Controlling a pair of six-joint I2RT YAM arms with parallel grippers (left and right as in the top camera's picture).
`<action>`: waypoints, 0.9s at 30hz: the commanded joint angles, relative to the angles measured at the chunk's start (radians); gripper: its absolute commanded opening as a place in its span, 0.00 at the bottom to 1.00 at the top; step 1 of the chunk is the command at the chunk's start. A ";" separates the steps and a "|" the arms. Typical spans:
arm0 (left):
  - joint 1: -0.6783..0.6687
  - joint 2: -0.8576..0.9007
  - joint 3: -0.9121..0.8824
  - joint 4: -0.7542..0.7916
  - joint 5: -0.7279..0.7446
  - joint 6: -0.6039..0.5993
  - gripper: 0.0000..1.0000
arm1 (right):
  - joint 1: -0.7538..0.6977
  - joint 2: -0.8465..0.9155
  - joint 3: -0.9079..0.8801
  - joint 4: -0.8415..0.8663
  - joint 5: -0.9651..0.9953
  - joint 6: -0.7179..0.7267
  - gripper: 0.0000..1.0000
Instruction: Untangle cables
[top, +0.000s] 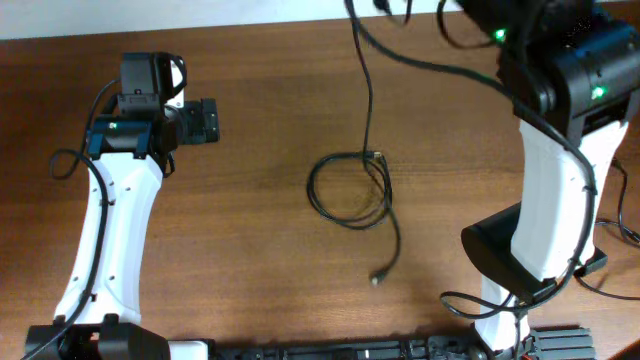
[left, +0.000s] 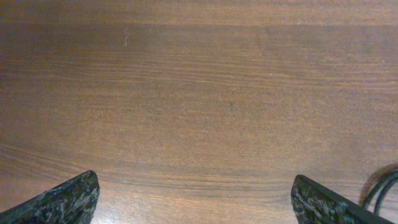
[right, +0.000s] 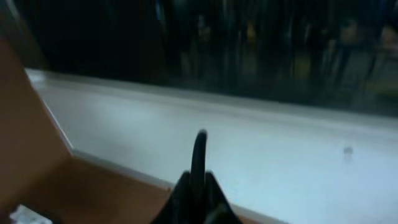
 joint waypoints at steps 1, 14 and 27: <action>0.002 -0.022 0.012 -0.002 -0.007 -0.010 0.99 | -0.003 -0.046 0.013 0.216 -0.006 0.030 0.04; 0.002 -0.022 0.012 -0.003 -0.007 -0.010 0.99 | -0.004 -0.046 0.004 0.543 0.402 -0.285 0.04; 0.002 -0.022 0.012 -0.002 -0.007 -0.010 0.99 | -0.571 -0.035 -0.338 0.286 0.882 -0.220 0.04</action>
